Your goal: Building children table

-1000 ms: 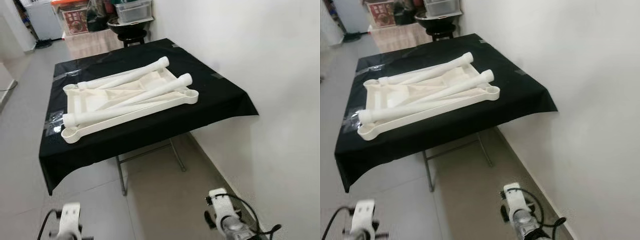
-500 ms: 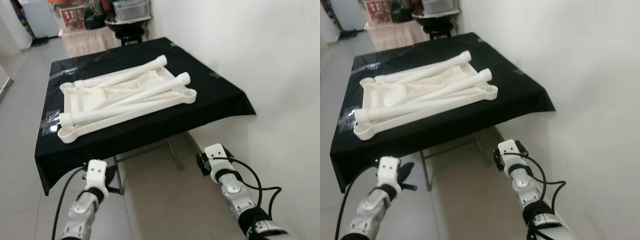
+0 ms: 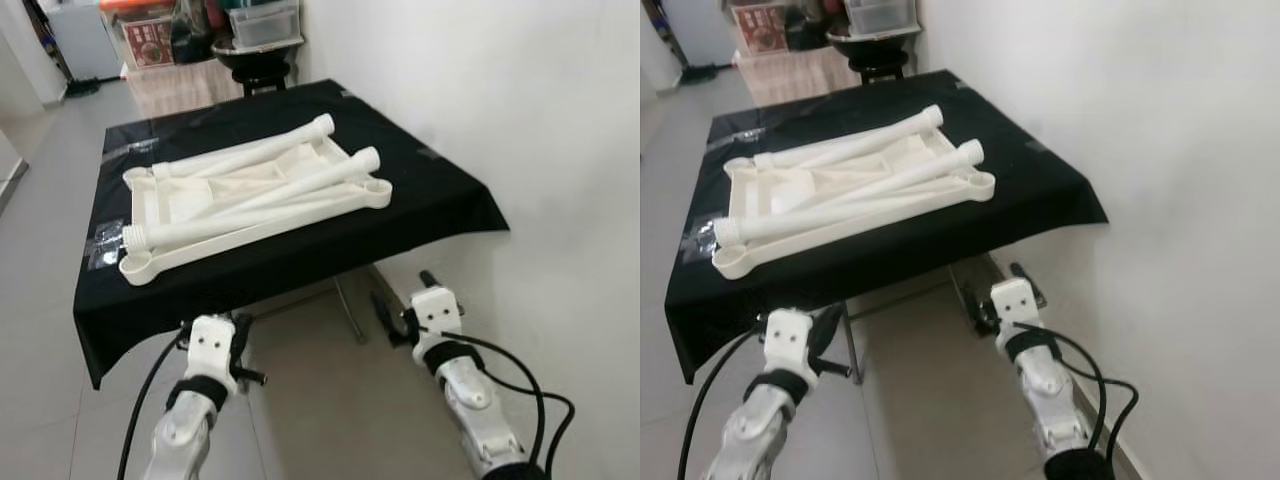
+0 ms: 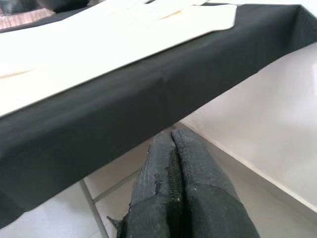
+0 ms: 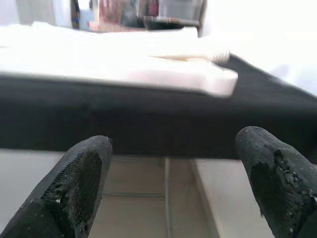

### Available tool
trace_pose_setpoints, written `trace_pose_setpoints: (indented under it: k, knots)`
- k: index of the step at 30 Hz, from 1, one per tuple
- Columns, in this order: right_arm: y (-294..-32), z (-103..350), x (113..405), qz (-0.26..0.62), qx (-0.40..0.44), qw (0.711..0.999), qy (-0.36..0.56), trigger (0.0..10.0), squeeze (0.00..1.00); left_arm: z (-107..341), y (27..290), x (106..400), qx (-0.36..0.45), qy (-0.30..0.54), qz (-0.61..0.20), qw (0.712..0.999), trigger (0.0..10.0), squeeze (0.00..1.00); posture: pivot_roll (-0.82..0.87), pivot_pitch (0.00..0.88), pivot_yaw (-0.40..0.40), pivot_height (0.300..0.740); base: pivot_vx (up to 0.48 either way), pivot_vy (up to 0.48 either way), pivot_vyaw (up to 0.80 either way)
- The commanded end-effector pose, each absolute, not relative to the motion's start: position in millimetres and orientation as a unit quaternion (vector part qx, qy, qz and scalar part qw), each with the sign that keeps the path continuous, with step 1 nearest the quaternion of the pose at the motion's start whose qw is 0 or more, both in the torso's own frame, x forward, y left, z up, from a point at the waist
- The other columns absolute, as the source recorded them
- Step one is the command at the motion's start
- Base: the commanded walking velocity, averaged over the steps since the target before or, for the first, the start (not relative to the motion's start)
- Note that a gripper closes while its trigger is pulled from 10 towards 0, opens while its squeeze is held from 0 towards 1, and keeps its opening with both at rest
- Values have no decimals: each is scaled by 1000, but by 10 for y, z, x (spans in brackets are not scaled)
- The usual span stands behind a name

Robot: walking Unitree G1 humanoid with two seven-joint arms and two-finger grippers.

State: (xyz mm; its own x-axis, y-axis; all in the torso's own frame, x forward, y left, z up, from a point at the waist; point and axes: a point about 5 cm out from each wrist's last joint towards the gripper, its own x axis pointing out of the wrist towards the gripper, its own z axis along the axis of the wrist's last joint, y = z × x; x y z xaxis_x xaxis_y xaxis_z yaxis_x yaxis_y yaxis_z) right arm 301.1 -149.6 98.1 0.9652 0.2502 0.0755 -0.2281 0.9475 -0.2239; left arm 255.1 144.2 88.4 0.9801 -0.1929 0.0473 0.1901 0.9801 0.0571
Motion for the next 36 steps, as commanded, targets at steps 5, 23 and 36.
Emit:
trace_pose_setpoints:
  k: [5, 23, 36]
  knots:
    - [-1471, 1054, 3045, 132, -90, 986, -44, 10000, 0, 1100, 1466, 2592, 57, -56, -63, 995, 10000, 0, -86, 0, 62, 740, 0, 0, 0]
    - [-1334, 1138, 3166, 162, -58, 985, -28, 10000, 0, 1139, 1483, 2828, 33, -21, -62, 997, 10000, 0, -106, 0, 106, 740, 0, 0, 0]
    - [-1335, 1101, 3175, 179, -53, 982, -9, 10000, 0, 1170, 1412, 2817, 40, -27, -85, 995, 10000, 0, -87, 0, 92, 740, 98, 0, 311]
